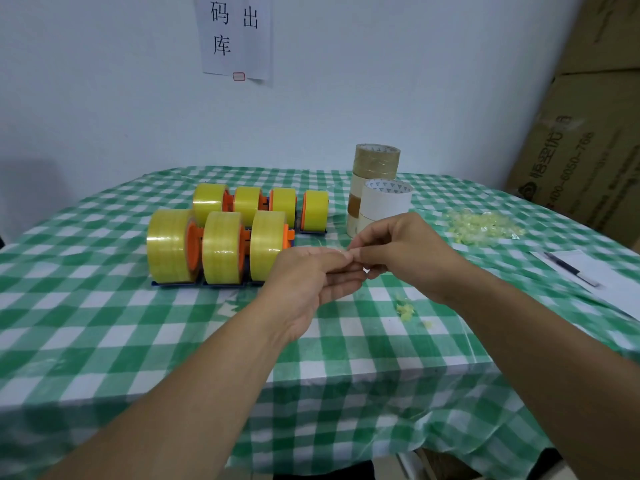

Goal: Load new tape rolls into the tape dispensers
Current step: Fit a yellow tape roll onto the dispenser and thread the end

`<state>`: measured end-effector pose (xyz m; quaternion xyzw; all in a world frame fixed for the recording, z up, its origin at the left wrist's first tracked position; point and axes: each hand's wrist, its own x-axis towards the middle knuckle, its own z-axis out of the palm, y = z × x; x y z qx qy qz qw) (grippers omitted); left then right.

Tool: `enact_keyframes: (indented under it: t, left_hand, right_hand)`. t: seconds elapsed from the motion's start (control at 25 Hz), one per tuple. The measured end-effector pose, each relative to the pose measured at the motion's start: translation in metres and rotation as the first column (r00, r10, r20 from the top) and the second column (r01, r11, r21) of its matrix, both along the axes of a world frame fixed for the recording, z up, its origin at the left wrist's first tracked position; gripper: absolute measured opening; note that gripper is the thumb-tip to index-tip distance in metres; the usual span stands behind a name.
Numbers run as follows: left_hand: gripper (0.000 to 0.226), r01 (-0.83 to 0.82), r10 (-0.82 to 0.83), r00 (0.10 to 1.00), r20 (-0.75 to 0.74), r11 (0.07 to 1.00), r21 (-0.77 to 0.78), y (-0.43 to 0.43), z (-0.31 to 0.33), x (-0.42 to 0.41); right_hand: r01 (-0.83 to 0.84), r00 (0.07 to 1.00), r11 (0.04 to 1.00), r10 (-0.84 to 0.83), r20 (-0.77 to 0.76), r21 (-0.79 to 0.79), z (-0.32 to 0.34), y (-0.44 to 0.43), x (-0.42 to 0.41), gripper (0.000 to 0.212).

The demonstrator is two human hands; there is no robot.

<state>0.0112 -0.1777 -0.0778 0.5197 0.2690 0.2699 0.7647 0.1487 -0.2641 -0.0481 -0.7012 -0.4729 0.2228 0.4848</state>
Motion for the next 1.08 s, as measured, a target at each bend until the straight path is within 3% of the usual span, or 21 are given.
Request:
enact_keyframes:
  t: [0.16,0.28,0.48,0.8,1.08]
  left_hand:
    - [0.015,-0.071,0.071,0.997,0.003,0.997,0.018,0.001,0.001,0.001]
    - [0.015,-0.056,0.056,0.998,-0.004,0.998,0.014,0.0,0.003,0.002]
    - [0.016,0.006,-0.006,1.0,0.0,1.0,0.011,-0.002,0.004,-0.001]
    - [0.021,0.002,-0.003,1.0,0.014,0.999,0.047,-0.004,0.003,-0.003]
    - [0.009,-0.062,0.077,0.995,-0.063,0.974,0.219,-0.003,0.0,-0.004]
  right_hand:
    - [-0.118,0.99,0.993,0.119,-0.077,0.005,0.004,-0.011,0.004,0.017]
    - [-0.072,0.997,0.997,0.073,-0.023,0.039,0.005,-0.01,-0.002,0.008]
    - [0.001,0.985,1.0,0.001,-0.175,0.011,0.003,-0.008,-0.007,0.011]
    - [0.044,0.999,0.999,-0.044,-0.01,-0.031,0.003,-0.005,-0.013,0.008]
    - [0.071,0.992,0.996,-0.076,-0.097,-0.047,0.002,-0.006,-0.01,0.008]
